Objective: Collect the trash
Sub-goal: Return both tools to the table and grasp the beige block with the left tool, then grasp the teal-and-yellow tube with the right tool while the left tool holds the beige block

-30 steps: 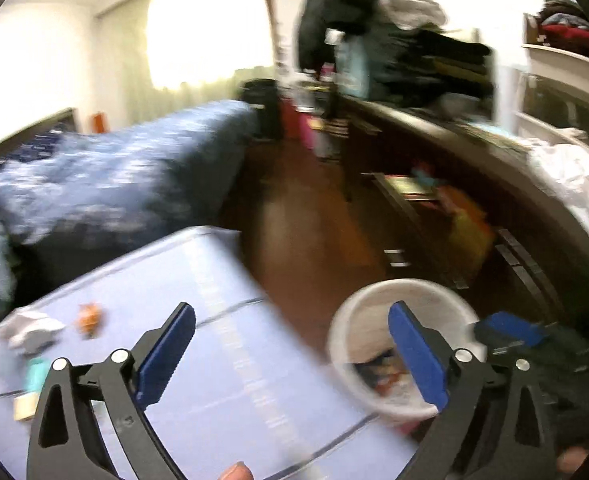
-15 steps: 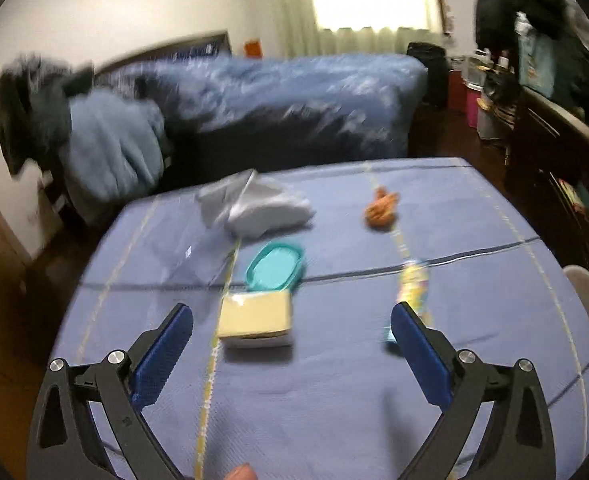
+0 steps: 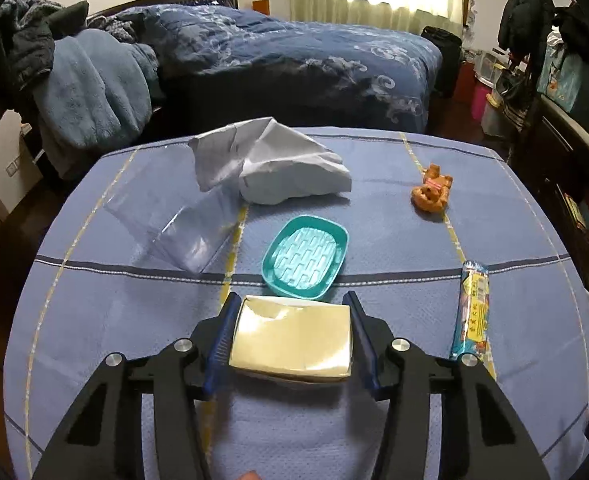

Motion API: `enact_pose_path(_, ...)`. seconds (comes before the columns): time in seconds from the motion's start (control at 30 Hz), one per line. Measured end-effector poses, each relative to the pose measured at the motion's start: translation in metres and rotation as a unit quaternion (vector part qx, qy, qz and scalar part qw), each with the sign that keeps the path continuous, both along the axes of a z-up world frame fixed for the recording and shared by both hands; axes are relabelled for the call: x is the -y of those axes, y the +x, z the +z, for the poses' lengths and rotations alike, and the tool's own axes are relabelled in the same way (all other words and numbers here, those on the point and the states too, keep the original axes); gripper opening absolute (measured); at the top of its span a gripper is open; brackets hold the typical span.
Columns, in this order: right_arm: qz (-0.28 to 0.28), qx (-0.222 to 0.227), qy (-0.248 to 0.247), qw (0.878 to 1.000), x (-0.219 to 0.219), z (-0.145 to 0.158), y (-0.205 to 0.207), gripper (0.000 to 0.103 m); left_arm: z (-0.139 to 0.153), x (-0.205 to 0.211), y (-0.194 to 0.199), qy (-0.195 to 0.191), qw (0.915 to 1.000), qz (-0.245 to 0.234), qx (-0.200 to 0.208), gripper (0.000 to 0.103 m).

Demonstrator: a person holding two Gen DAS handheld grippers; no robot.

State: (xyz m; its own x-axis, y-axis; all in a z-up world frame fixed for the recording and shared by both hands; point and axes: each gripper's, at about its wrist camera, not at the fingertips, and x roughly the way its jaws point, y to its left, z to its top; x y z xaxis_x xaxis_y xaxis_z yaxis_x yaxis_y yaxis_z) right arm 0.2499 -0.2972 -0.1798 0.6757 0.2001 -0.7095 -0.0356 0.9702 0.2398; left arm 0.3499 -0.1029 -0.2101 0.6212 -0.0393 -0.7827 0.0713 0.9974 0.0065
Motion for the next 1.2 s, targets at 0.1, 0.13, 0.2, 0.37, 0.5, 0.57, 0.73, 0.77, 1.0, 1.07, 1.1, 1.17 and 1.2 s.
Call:
enact_pose_path(0.1, -0.001, -0.023, 0.002, 1.000, -0.011, -0.012, 0.021, 0.065, 0.004, -0.013, -0.008, -0.001, 0.9999, 0.017, 0.003, 0.052)
enact_pose_path(0.13, -0.002, -0.033, 0.002, 0.999, -0.016, -0.017, 0.030, 0.065, 0.008, -0.019, -0.011, -0.004, 0.9997, 0.021, 0.009, 0.052)
enact_pose_path(0.2, -0.005, -0.050, 0.005, 0.999, -0.029, -0.025, 0.047, 0.065, 0.017, -0.032, -0.021, -0.009, 0.9993, 0.028, 0.023, 0.052)
enact_pose_path(0.37, -0.020, -0.069, 0.006, 0.997, -0.055, -0.033, 0.073, 0.067, 0.034, -0.059, -0.039, -0.012, 0.9983, 0.035, 0.044, 0.052)
enact_pose_path(0.5, -0.040, -0.068, -0.052, 0.996, -0.077, -0.033, 0.085, 0.070, 0.040, -0.076, -0.047, -0.013, 0.9974, 0.042, 0.057, 0.053)
enact_pose_path(0.57, -0.049, -0.065, -0.085, 0.993, -0.083, -0.035, 0.085, 0.056, 0.043, -0.083, -0.051, -0.019, 0.9970, 0.044, 0.061, 0.053)
enact_pose_path(0.73, -0.034, -0.059, -0.099, 0.993, -0.083, -0.035, 0.079, 0.024, 0.046, -0.088, -0.056, -0.032, 0.9964, 0.046, 0.063, 0.053)
enact_pose_path(0.77, -0.030, -0.059, -0.091, 0.994, -0.080, -0.035, 0.077, 0.024, 0.046, -0.088, -0.058, -0.035, 0.9963, 0.045, 0.064, 0.053)
enact_pose_path(1.0, -0.023, -0.051, -0.024, 0.998, -0.052, -0.026, 0.044, 0.024, 0.051, -0.078, -0.069, -0.035, 0.9964, 0.036, 0.069, 0.053)
enact_pose_path(1.07, -0.020, -0.046, -0.001, 0.999, -0.042, -0.021, 0.030, 0.024, 0.053, -0.074, -0.073, -0.035, 0.9963, 0.034, 0.071, 0.053)
enact_pose_path(1.1, -0.020, -0.043, 0.006, 0.999, -0.039, -0.019, 0.026, 0.024, 0.055, -0.073, -0.075, -0.035, 0.9962, 0.033, 0.072, 0.053)
enact_pose_path(1.17, -0.021, -0.037, 0.018, 0.999, -0.032, -0.015, 0.014, 0.024, 0.057, -0.069, -0.079, -0.034, 0.9961, 0.030, 0.075, 0.053)
enact_pose_path(1.2, -0.022, -0.032, 0.025, 0.999, -0.026, -0.011, 0.006, 0.024, 0.058, -0.067, -0.080, -0.034, 0.9961, 0.029, 0.076, 0.053)
